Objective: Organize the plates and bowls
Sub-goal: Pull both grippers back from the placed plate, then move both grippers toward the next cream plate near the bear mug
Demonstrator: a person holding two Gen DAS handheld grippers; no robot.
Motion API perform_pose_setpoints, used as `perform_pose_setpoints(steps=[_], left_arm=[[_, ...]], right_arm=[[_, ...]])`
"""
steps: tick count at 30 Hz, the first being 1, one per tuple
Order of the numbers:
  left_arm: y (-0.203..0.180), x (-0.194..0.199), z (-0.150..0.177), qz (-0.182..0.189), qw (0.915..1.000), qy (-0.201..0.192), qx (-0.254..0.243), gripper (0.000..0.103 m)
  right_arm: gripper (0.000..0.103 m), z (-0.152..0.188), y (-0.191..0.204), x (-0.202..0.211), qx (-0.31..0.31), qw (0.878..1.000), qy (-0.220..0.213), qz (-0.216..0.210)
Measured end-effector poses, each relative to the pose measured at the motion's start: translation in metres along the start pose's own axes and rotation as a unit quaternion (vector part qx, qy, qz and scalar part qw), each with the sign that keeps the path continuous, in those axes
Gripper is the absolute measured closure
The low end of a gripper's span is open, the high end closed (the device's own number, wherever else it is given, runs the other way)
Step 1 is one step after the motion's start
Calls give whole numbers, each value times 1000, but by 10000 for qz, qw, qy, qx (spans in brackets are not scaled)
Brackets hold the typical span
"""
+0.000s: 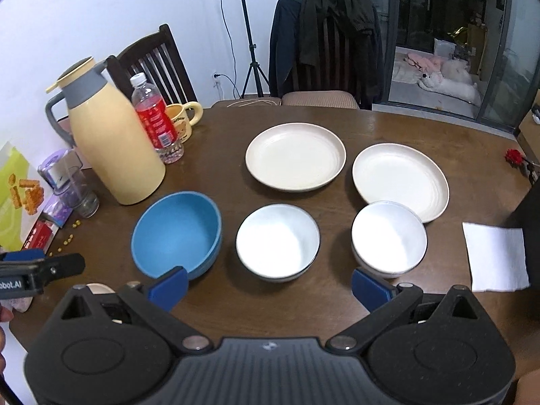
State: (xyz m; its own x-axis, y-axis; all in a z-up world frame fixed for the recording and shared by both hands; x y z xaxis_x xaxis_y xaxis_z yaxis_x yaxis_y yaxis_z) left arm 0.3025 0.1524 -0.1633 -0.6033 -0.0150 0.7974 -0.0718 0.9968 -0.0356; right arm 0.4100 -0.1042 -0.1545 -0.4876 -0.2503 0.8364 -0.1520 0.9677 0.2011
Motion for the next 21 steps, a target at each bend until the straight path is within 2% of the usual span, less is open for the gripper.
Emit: perform_pose_setpoints(steps=[7,21], left_arm=[[-21,-17,-36,-60,10000,32,-63,0],[-48,-65,-89,-164,9998,89,-9,0]], right_arm=[[0,-41,-17,-15,-15,10000,51,-66],[0,-113,-50,-65,28,9997,245,-96]])
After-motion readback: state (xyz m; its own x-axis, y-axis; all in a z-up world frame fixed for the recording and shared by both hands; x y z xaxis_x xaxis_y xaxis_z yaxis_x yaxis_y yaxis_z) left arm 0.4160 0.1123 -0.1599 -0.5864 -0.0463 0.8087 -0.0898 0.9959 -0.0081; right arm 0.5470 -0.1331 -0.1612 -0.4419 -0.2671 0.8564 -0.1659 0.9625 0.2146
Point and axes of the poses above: each gripper's, at about its wrist camera, not at the fingertips, and x roughly against the way its jaws point, y to its left, z to its underside, the point moved 6 cm from there along -x, roughly the way its jaws point, and after that the axes turned 10 degrees about -x, right-handed, at the moved point
